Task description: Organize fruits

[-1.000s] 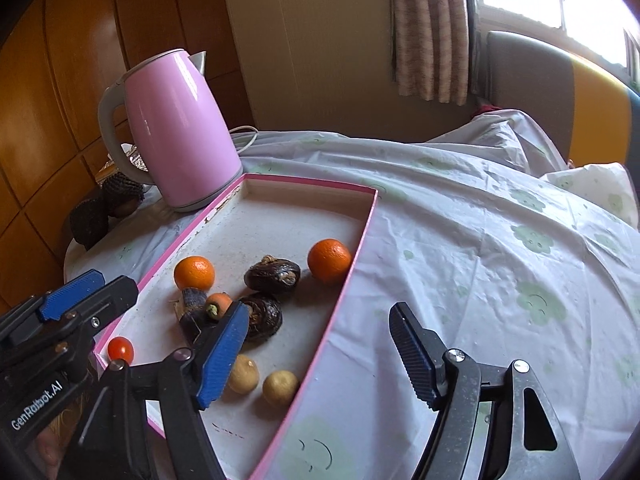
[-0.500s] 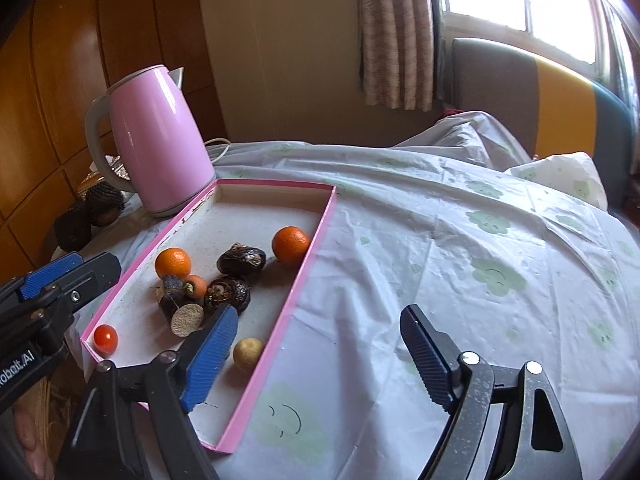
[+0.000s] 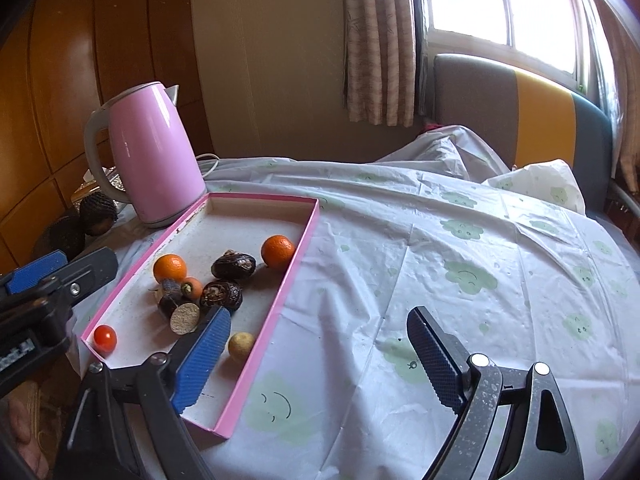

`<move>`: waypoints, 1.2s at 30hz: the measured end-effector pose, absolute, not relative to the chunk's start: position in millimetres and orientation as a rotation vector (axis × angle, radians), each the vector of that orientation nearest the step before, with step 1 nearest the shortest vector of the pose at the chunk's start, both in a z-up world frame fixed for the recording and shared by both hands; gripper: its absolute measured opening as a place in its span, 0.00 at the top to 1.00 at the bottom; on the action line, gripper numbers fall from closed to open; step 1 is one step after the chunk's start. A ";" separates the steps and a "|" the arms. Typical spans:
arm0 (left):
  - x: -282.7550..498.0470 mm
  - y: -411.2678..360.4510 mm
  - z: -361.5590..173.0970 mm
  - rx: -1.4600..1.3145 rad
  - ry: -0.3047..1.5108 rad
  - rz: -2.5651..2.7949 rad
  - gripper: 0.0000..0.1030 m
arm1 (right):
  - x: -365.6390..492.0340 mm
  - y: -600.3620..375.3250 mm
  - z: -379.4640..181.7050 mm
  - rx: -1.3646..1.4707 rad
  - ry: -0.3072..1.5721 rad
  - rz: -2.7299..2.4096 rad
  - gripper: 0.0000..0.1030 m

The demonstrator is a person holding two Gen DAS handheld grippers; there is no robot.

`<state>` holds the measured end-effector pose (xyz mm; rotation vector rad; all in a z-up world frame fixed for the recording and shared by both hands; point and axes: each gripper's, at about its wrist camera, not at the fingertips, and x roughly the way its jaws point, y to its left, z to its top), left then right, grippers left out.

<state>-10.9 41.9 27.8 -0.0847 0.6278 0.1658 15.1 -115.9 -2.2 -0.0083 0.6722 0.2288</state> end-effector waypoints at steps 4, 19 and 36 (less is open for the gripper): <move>-14.9 43.4 27.5 -0.072 0.614 0.184 0.27 | 11.2 -113.2 -0.4 -0.015 0.665 0.233 0.10; -18.3 47.8 29.2 -0.089 0.596 0.180 0.27 | 6.2 -104.9 0.9 -0.041 0.654 0.248 0.09; -18.8 50.0 29.2 -0.100 0.597 0.184 0.27 | 6.5 -100.8 -0.4 -0.050 0.654 0.258 0.09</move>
